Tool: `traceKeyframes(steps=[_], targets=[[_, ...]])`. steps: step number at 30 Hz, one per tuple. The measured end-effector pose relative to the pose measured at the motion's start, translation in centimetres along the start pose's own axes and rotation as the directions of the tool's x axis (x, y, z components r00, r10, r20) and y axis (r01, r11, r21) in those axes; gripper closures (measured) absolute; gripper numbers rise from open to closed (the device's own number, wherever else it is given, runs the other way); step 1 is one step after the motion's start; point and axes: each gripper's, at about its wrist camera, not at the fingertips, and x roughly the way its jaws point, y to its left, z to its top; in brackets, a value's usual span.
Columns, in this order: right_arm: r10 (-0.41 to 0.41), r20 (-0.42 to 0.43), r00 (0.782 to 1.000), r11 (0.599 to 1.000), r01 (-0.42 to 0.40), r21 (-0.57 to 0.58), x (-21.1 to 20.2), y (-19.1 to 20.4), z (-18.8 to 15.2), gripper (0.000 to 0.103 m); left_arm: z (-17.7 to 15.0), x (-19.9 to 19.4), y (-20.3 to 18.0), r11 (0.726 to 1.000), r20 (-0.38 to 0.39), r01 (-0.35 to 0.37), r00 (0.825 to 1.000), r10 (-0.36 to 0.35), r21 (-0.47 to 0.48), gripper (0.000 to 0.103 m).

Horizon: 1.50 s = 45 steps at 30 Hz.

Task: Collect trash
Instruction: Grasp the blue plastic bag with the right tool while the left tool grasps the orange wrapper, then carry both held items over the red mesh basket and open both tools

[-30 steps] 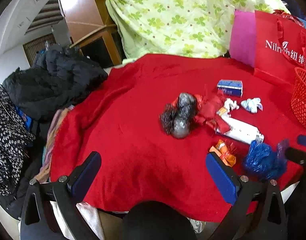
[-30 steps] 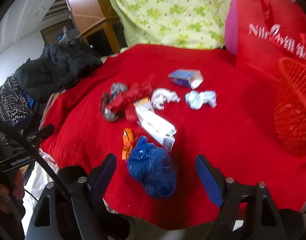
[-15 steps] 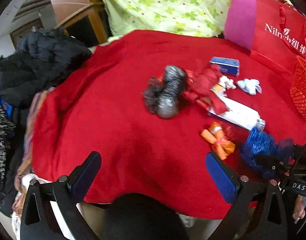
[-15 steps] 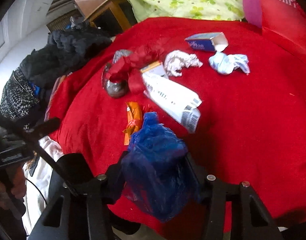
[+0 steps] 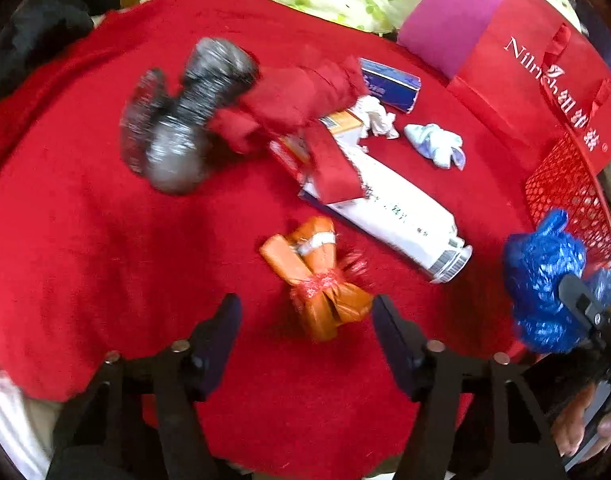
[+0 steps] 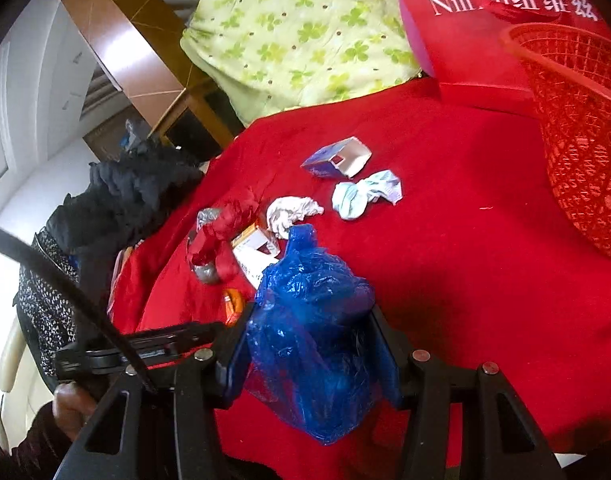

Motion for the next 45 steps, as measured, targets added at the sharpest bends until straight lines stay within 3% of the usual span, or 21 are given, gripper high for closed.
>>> traceKeyframes(steps=[4,7,9,17,22,27,33,37,41,45], targets=[[-0.004,0.008,1.000,1.000,0.004,-0.001,-0.4,-0.2,0.0,0.048,0.3,1.2,0.2,0.999,-0.010,0.030,0.999,-0.030,-0.027,0.050],[-0.010,0.010,1.000,1.000,0.010,-0.018,-0.2,-0.1,-0.2,0.048,0.3,2.2,0.2,0.999,-0.024,0.038,0.999,-0.039,-0.036,0.063],[-0.016,0.019,1.000,0.999,0.016,-0.034,-0.3,0.2,-0.2,0.048,0.1,2.1,0.3,0.998,-0.016,0.043,0.999,-0.044,-0.037,0.081],[-0.010,0.065,0.998,0.997,0.014,-0.071,-1.2,1.0,-0.2,0.048,-1.0,-0.1,0.8,0.999,0.023,0.047,0.999,-0.047,-0.016,0.083],[0.015,0.110,0.994,0.997,-0.007,-0.075,-2.3,1.3,0.0,0.048,-2.0,-3.0,-0.7,0.999,0.079,0.016,0.997,-0.020,0.046,0.083],[0.028,0.180,0.983,0.998,-0.016,-0.066,-4.5,1.3,0.7,0.048,-1.5,-7.0,-4.1,0.988,0.166,0.015,0.985,-0.041,0.156,0.083],[0.005,0.332,0.943,1.000,0.006,-0.031,-9.7,0.0,3.0,0.048,1.2,-10.4,-11.3,0.946,0.254,0.036,0.959,-0.122,0.321,0.083],[-0.095,0.410,0.907,0.995,0.089,0.033,-12.8,-2.8,5.5,0.048,2.9,-11.6,-15.7,0.911,0.292,0.014,0.945,-0.147,0.412,0.083],[-0.176,0.448,0.876,0.983,0.135,0.123,-14.4,-6.3,7.1,0.048,4.1,-11.4,-20.1,0.875,0.313,-0.028,0.939,-0.143,0.484,0.083],[-0.222,0.446,0.867,0.967,0.139,0.212,-14.8,-9.3,7.3,0.047,4.8,-10.4,-23.8,0.836,0.322,-0.058,0.936,-0.145,0.545,0.083]])
